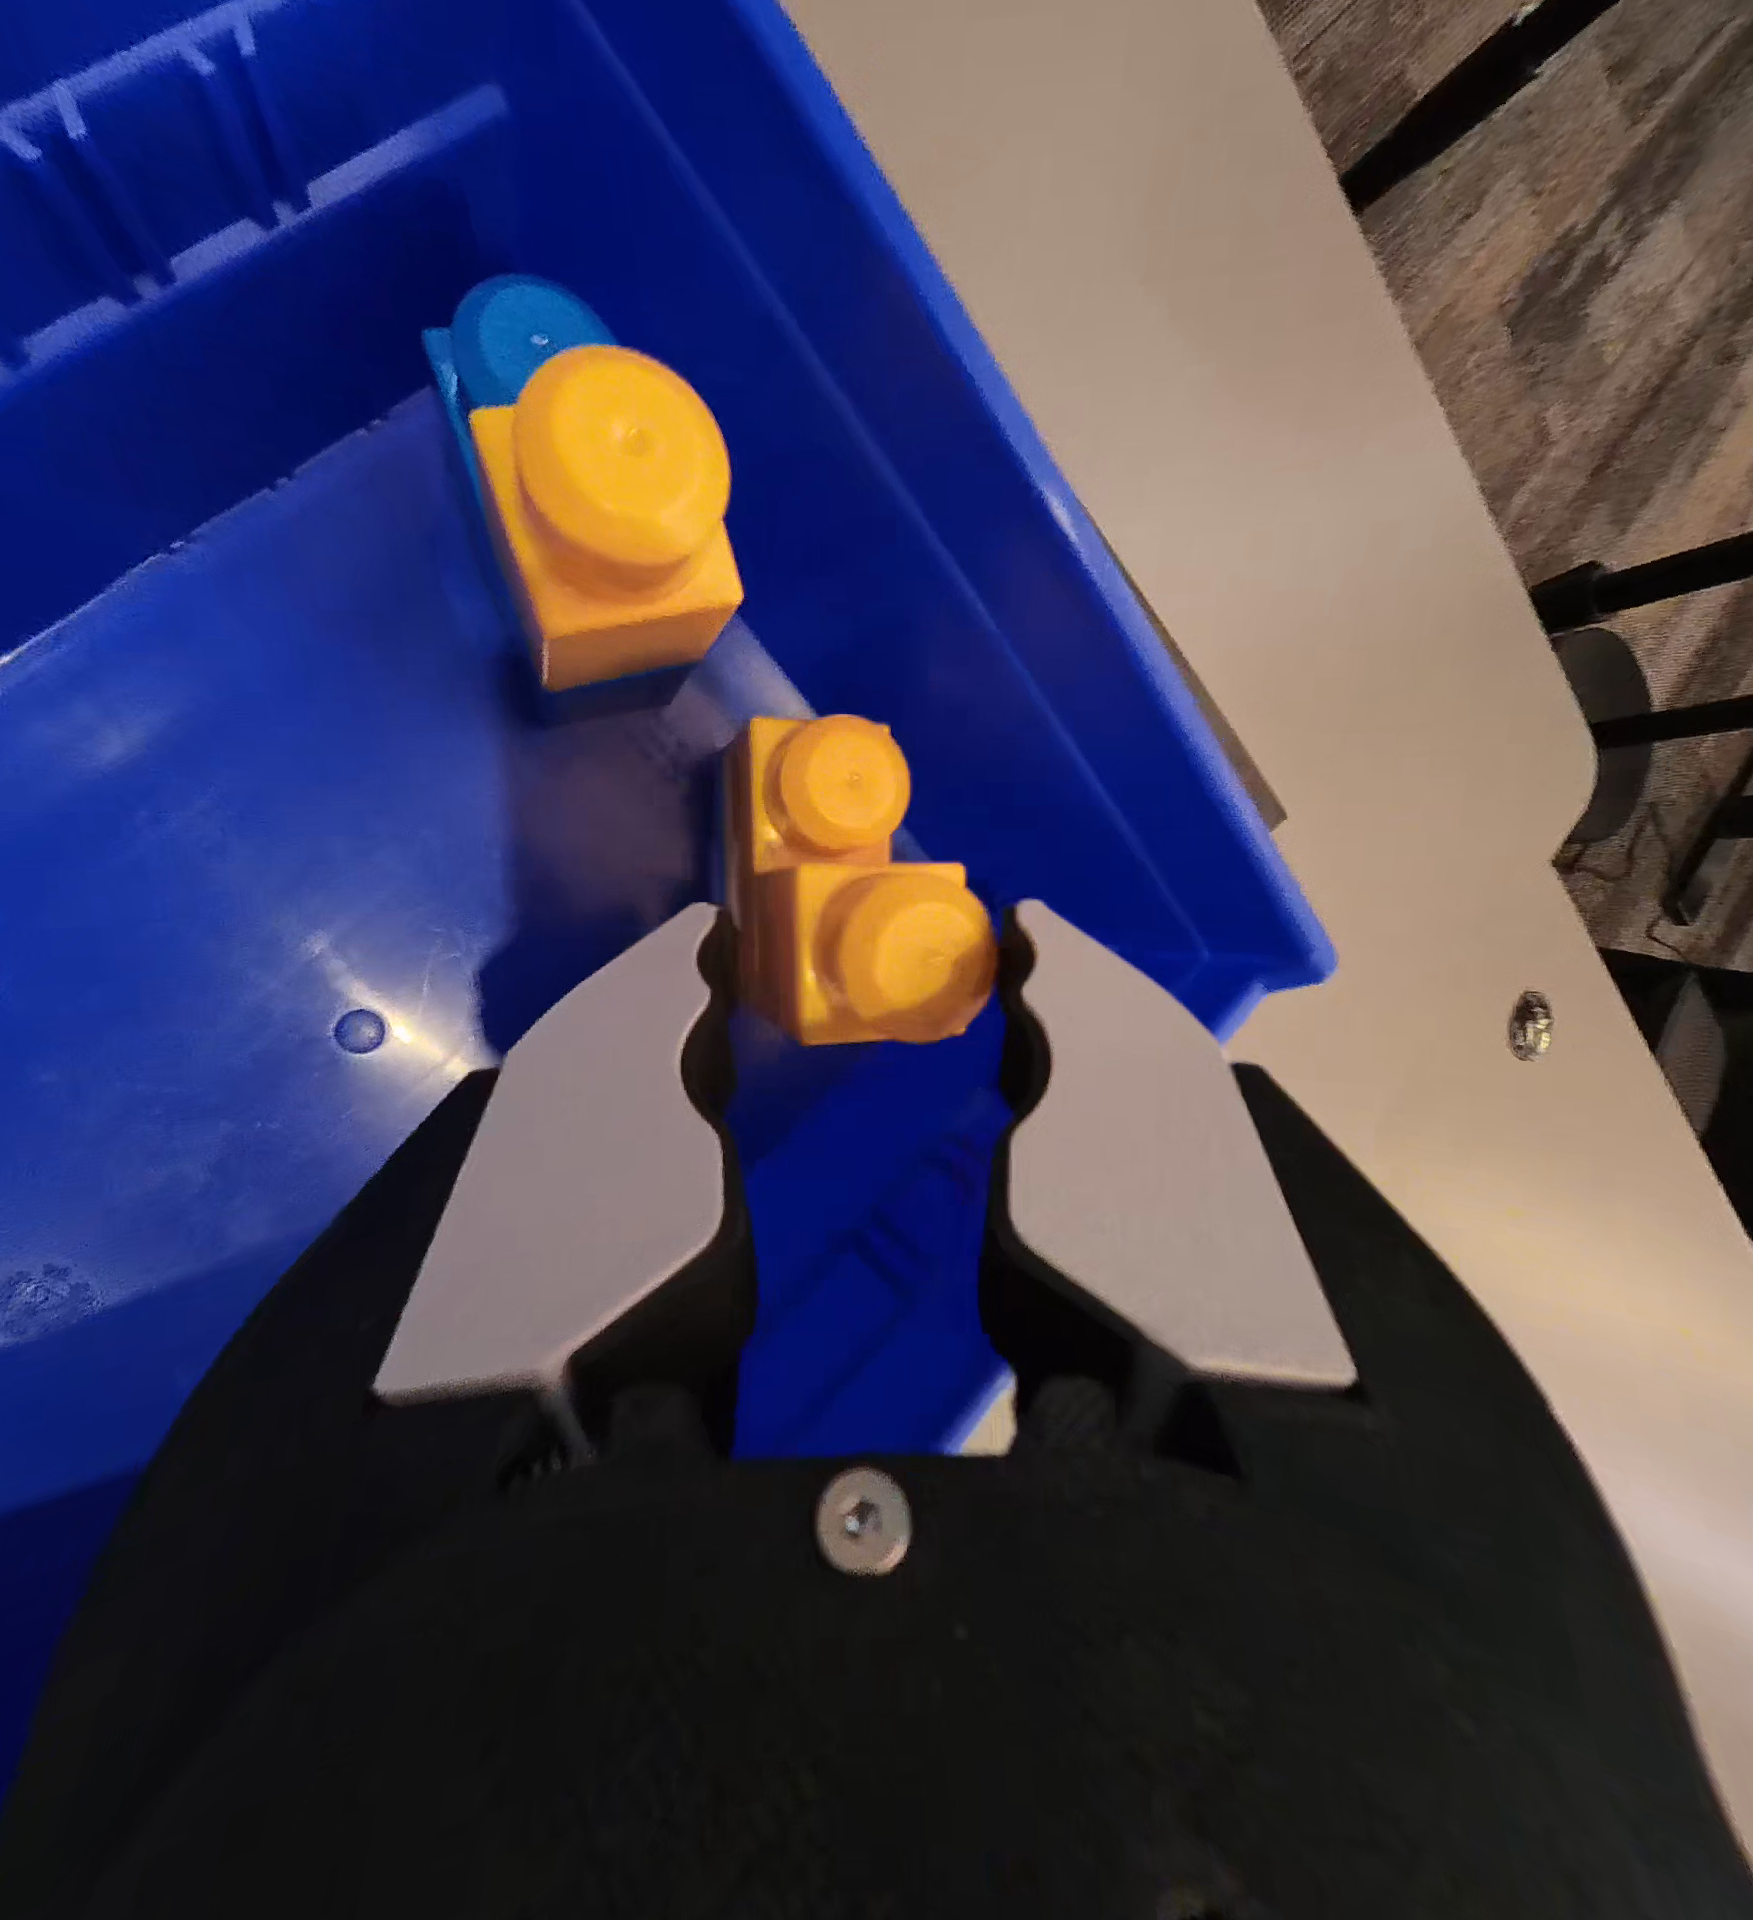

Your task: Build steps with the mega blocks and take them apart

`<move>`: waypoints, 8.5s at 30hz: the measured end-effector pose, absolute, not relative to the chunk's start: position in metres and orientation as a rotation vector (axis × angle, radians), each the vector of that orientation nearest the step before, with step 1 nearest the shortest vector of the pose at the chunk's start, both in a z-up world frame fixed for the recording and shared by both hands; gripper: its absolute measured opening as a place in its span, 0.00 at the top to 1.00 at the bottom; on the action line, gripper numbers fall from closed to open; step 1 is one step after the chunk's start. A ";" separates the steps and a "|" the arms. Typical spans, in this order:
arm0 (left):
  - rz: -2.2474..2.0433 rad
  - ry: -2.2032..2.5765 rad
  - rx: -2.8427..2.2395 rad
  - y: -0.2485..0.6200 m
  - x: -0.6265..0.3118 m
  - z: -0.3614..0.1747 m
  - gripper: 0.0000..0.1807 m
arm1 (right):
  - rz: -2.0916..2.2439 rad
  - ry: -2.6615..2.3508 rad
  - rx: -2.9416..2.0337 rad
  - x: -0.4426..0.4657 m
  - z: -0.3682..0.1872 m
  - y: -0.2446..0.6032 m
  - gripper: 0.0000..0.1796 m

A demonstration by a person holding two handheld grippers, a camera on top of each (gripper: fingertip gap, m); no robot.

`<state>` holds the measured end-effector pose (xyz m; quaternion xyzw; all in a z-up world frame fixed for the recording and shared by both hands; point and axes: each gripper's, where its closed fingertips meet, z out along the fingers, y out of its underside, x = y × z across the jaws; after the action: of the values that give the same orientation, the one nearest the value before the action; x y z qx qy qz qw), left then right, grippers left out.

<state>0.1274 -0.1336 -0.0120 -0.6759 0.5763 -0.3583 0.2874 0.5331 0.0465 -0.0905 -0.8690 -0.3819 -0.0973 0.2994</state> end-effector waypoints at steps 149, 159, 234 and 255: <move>-0.647 1.460 -1.487 -0.115 0.069 0.058 0.70 | 0.683 -1.479 -1.186 0.086 0.023 -0.098 0.79; -0.239 0.925 -2.248 -0.023 -0.117 -0.026 0.72 | -0.332 -1.747 -1.223 0.106 -0.091 -0.018 0.79; -1.051 1.140 -1.549 -0.110 0.070 0.079 0.73 | -0.169 -1.804 -1.684 0.179 -0.036 -0.065 0.62; -0.344 1.486 -2.028 -0.082 0.102 -0.102 0.60 | -0.265 -1.850 -2.451 0.266 -0.155 -0.038 0.62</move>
<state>0.1024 -0.0822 -0.1019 -0.7630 0.5591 -0.1293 0.2974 0.2661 -0.0375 -0.1546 -0.7949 -0.5998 -0.0860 0.0296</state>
